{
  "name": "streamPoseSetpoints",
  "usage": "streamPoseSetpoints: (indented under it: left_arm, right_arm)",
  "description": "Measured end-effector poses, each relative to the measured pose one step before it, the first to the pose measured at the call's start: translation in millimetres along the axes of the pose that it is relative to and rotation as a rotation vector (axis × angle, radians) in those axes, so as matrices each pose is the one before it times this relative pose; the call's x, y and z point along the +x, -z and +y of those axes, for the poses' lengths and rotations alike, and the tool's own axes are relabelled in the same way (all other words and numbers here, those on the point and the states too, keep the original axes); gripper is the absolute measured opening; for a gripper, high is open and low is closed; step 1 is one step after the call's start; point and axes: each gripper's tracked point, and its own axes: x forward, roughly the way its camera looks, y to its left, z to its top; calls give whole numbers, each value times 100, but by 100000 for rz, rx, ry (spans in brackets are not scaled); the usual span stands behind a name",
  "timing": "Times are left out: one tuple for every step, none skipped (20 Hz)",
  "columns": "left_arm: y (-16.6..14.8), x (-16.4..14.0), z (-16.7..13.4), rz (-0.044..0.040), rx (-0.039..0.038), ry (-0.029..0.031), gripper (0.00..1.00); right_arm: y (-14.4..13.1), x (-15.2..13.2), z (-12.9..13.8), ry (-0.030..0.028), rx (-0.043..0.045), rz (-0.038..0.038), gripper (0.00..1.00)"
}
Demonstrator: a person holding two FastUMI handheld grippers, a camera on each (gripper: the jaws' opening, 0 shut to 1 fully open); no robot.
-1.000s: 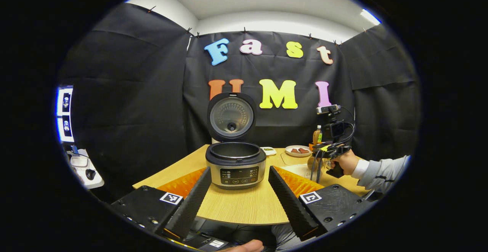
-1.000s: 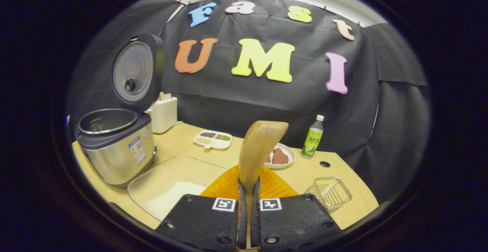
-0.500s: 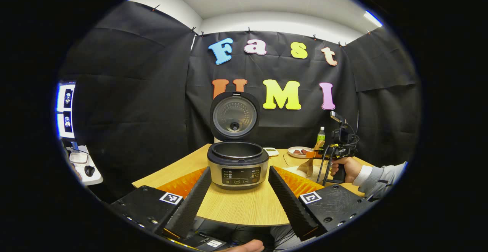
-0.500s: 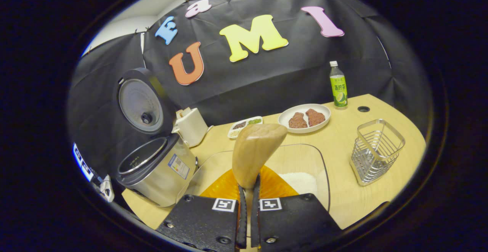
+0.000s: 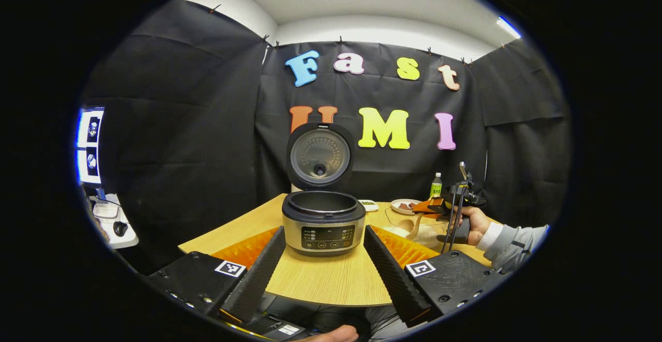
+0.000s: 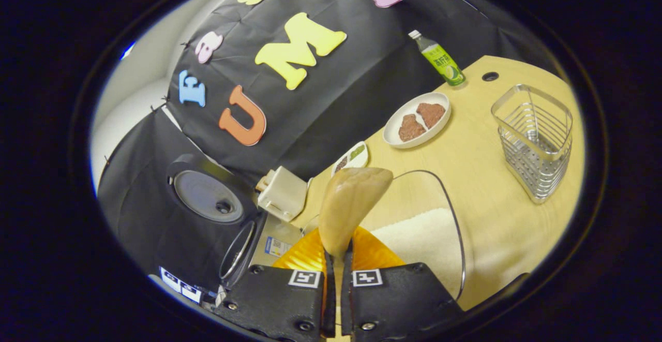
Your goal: Close the left gripper, press the button to open the rice cooker; take a wooden spoon from the chopstick holder with the right hand, scoop a spoonful of rice and pour it into the rice cooker, then put the wooden spoon back into the chopstick holder.
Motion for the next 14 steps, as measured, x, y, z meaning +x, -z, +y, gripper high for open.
streamPoseSetpoints:
  left_arm:
    - [117, -102, 175, 461, -144, -262, 89]
    - [-58, 140, 23, 328, -162, -167, 89]
    - [-16, 92, -112, 26, 0, 251, 97]
    - [-5, 6, -136, -159, 27, 153, 97]
    - [-79, 100, -194, 75, 144, 214, 95]
    - [66, -117, -276, -14, 361, 645, 94]
    - [-30, -35, -333, -30, 683, 781, 94]
    - [5, 90, -137, 141, 906, 374, 94]
    - [-32, 55, -66, 145, 826, -114, 94]
    - [-3, 69, -257, 220, 803, 356, 94]
    - [-16, 33, -234, 351, 536, 414, 94]
    - [-27, 68, -152, 211, 332, 312, 94]
    - [-89, -4, -212, -29, 367, 432, 94]
    - [-49, 99, -81, -134, 340, 184, 94]
  right_arm:
    - [-350, -154, -43, -175, 1986, -1439, 9]
    - [-479, -257, 4, -789, 3165, -1414, 9]
    - [-582, -250, -128, -532, 4152, -1717, 9]
    - [-646, -238, -319, -484, 3933, -1501, 9]
    - [-630, -199, -239, -633, 3478, -1173, 9]
    - [-679, -431, -53, -841, 3998, -1421, 9]
    - [-749, -309, 59, -1530, 4680, -1413, 9]
    - [-653, -341, 178, -2169, 5405, -1237, 9]
    - [-699, -393, 188, -2536, 6068, -1498, 9]
    - [-540, -175, 338, -2223, 5631, -762, 9]
    - [-462, -156, 151, -2324, 4752, 3, 9]
    - [-441, -527, 187, -2106, 4300, -511, 8]
    - [-587, -298, 231, -2282, 4331, -879, 9]
    - [-476, -249, 410, -2279, 5127, -639, 8]
